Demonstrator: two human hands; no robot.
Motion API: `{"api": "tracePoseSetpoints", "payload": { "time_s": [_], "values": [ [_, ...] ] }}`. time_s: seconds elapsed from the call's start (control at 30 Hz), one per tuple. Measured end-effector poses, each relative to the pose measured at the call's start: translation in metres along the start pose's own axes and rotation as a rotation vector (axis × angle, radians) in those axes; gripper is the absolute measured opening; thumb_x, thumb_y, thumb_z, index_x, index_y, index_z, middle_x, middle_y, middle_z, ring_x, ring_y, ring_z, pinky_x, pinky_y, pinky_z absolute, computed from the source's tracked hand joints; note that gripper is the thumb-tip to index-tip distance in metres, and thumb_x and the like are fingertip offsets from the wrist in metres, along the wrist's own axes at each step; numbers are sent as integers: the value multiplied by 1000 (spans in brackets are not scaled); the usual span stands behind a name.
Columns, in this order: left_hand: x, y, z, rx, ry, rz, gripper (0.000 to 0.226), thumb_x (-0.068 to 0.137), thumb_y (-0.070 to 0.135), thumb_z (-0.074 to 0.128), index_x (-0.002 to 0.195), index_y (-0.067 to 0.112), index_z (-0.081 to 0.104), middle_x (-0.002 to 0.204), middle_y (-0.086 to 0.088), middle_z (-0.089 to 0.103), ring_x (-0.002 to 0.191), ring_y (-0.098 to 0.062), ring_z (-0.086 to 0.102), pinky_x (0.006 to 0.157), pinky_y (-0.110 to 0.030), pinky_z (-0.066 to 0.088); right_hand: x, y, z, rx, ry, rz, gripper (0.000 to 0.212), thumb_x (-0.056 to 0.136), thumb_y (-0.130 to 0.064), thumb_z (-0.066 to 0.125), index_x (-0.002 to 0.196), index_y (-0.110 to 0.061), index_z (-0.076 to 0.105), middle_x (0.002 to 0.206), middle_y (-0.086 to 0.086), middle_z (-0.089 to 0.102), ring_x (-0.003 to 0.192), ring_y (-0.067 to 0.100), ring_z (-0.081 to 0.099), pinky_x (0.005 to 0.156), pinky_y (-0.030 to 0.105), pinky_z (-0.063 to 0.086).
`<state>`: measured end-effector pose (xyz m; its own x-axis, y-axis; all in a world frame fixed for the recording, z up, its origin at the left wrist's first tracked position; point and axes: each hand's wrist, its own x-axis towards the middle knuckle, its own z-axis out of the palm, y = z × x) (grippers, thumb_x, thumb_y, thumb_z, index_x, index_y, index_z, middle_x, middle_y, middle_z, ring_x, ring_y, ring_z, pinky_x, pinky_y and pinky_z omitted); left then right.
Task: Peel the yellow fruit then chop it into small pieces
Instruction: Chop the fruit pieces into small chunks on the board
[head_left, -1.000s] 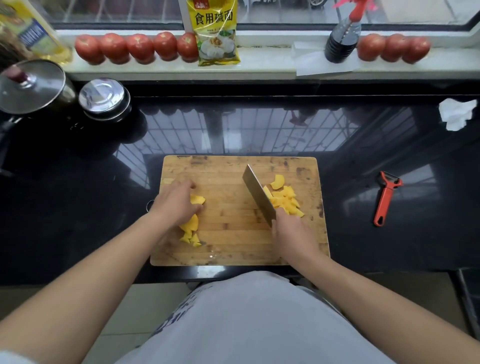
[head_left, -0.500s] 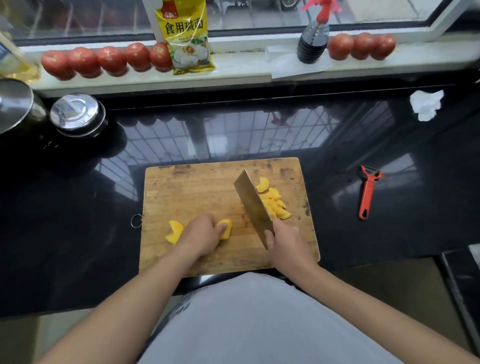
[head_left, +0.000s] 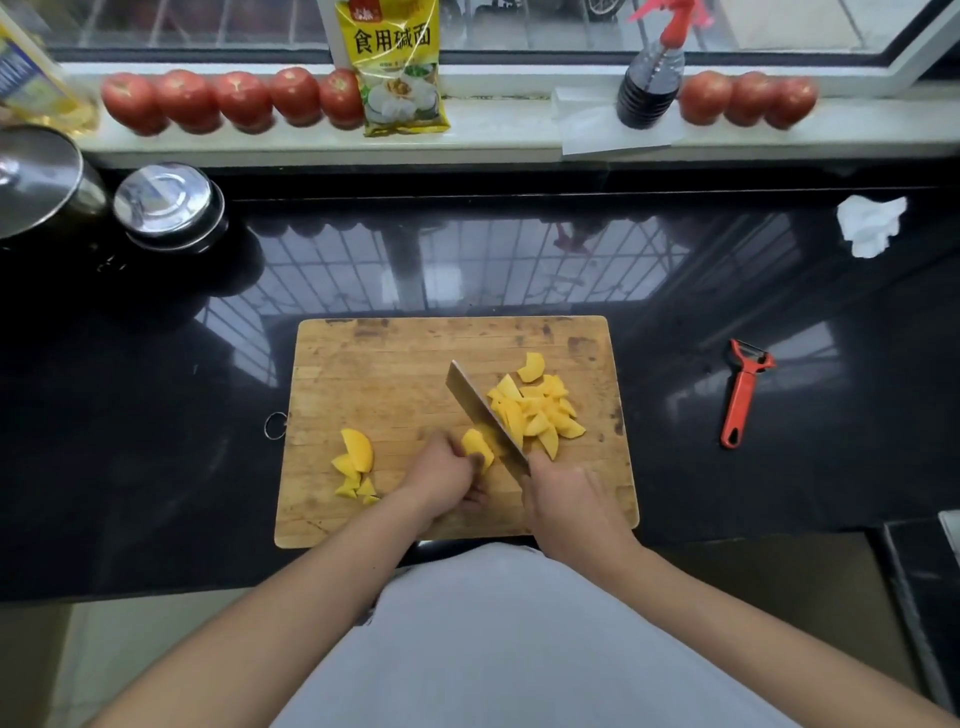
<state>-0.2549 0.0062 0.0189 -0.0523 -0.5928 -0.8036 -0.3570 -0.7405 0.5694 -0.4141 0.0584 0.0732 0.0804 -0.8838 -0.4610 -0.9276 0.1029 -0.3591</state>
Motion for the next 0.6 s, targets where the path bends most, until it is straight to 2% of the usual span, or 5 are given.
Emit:
{"api": "tracePoseSetpoints", "payload": {
  "time_s": [0.1,0.2,0.33,0.47,0.6],
  "values": [
    [0,-1,5,-40,36,-10,13,106,24,53,100,21,42,92,-23,75,78,-36,77,72,-49,66,-4,6,3,-84,-49,-29,12,101,-14,40,96,-25,41,77,-4,51,74,27,54,65,45,52],
    [4,-1,8,-28,53,-5,13,106,26,52,113,16,44,90,-20,74,69,-32,76,61,-41,64,-7,6,2,-100,-121,-29,17,99,-11,40,96,-27,35,76,-7,40,78,27,49,66,38,39],
    [7,3,11,-43,73,-21,19,105,21,48,122,13,46,84,-19,73,61,-29,73,52,-34,59,-10,3,-1,-125,-164,-48,14,99,-9,38,96,-23,35,82,-2,43,80,29,48,68,37,32],
    [7,5,12,-56,80,-34,19,104,18,45,122,12,49,83,-19,72,63,-31,74,54,-36,60,-14,0,-8,-111,-228,-20,7,100,-18,44,106,-17,47,83,0,47,80,28,49,67,37,37],
    [5,9,13,-38,87,-34,22,101,10,41,121,14,50,87,-21,73,68,-34,76,55,-38,62,-5,-7,-3,-108,-237,34,14,99,-8,41,109,-13,49,95,9,61,92,33,63,68,38,42]
  ]
}}
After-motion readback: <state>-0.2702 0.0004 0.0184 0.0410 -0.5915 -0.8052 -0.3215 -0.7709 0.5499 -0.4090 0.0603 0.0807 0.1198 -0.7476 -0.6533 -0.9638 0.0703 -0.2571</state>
